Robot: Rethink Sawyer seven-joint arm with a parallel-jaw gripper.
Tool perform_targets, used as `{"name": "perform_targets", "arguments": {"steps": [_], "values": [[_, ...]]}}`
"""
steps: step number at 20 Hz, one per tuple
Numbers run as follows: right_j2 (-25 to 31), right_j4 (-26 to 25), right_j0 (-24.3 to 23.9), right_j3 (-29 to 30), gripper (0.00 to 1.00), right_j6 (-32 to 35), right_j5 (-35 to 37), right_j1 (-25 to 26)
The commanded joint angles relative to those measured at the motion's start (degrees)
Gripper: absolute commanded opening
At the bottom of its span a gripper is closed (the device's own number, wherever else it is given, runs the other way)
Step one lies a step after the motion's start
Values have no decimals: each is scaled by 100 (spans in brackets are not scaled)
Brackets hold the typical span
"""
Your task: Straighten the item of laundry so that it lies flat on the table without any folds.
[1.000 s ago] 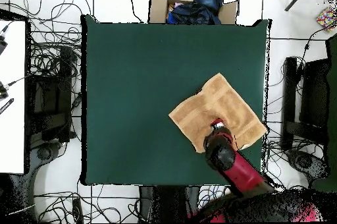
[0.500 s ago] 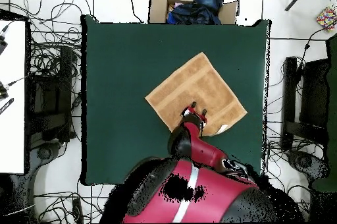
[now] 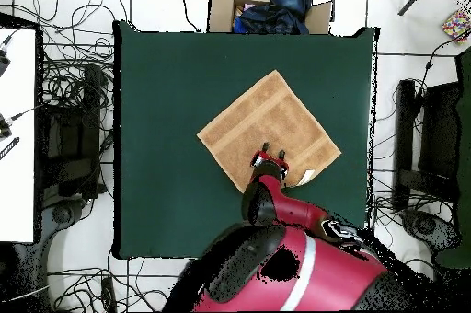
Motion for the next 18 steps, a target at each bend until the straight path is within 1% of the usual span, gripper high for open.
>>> {"name": "perform_targets", "arguments": {"steps": [1,3,5,7,10,11,13,15,17,18], "values": [[1847,-757,-57,-76,100,396,2146,1378],[2039,-751,-141,16,100,589,2103,1409],[2094,-601,-79,95,100,808,1955,1418],[2063,-428,38,120,100,939,1813,1415],[2009,-337,178,43,100,1009,1584,1459],[1887,-318,333,-13,100,1011,1358,1456],[1335,-111,974,-188,100,905,563,1423],[903,197,1460,-361,100,808,-247,1570],[698,351,1697,-523,100,753,-860,1762],[535,538,1884,-576,100,674,-1106,1818]]}}
